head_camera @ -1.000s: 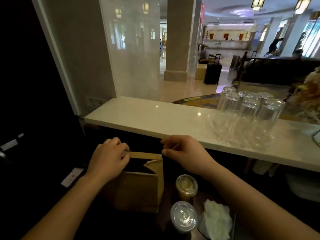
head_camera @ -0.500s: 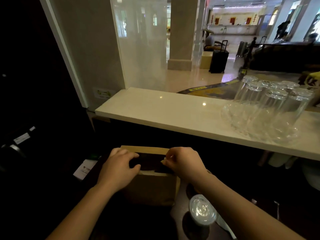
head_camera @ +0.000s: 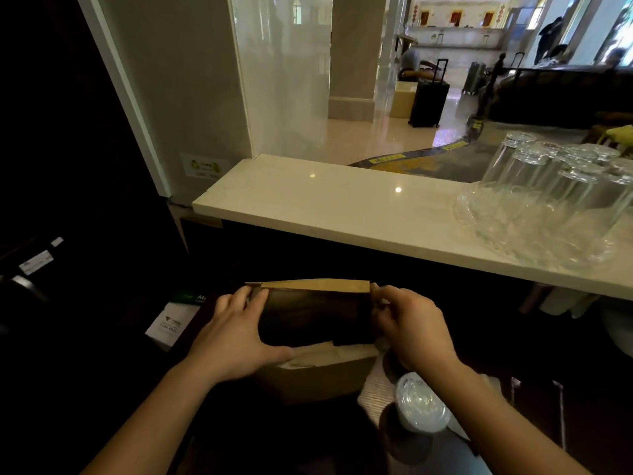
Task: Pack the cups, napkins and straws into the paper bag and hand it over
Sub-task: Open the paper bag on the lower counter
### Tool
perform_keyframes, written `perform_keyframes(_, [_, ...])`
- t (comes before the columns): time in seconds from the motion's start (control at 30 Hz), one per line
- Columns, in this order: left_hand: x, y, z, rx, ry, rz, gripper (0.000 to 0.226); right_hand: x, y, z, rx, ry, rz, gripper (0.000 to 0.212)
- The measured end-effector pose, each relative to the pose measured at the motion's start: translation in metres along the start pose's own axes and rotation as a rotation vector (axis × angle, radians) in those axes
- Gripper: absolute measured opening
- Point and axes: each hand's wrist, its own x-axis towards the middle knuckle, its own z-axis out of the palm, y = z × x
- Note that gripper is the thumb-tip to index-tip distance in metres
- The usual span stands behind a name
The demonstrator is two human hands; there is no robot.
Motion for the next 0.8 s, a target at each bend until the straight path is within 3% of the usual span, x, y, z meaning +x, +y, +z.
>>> perform_keyframes(0.07, [0.000,-0.001,0.000,0.021,-0.024,0.015,0.119,-0.008,0.006,0.001,0.012,0.004,0.065,0.023])
perform_keyframes(0.17, [0.001,0.002,-0.001,0.042,-0.041,0.035,0.125,-0.016,0.007,0.004,-0.109,0.012,0.052,0.043])
perform_keyframes(0.23, [0.001,0.005,0.000,0.054,-0.039,0.048,0.129,-0.018,0.004,0.005,-0.255,0.026,-0.051,0.052])
perform_keyframes(0.33, [-0.001,0.006,0.004,0.084,-0.033,0.061,0.130,-0.021,-0.010,0.003,-0.297,0.057,-0.342,0.036])
perform_keyframes(0.5, [-0.001,0.001,0.007,0.058,-0.023,0.058,0.112,-0.040,-0.030,0.017,-0.396,-0.342,-0.571,0.039])
perform_keyframes(0.6, [0.004,0.001,0.007,0.066,0.053,0.043,0.095,-0.045,-0.030,0.022,-0.399,-0.382,-0.542,0.030])
perform_keyframes(0.8, [0.005,0.008,0.011,0.119,0.041,0.027,0.112,-0.049,-0.033,0.007,-0.294,-0.590,-0.568,0.039])
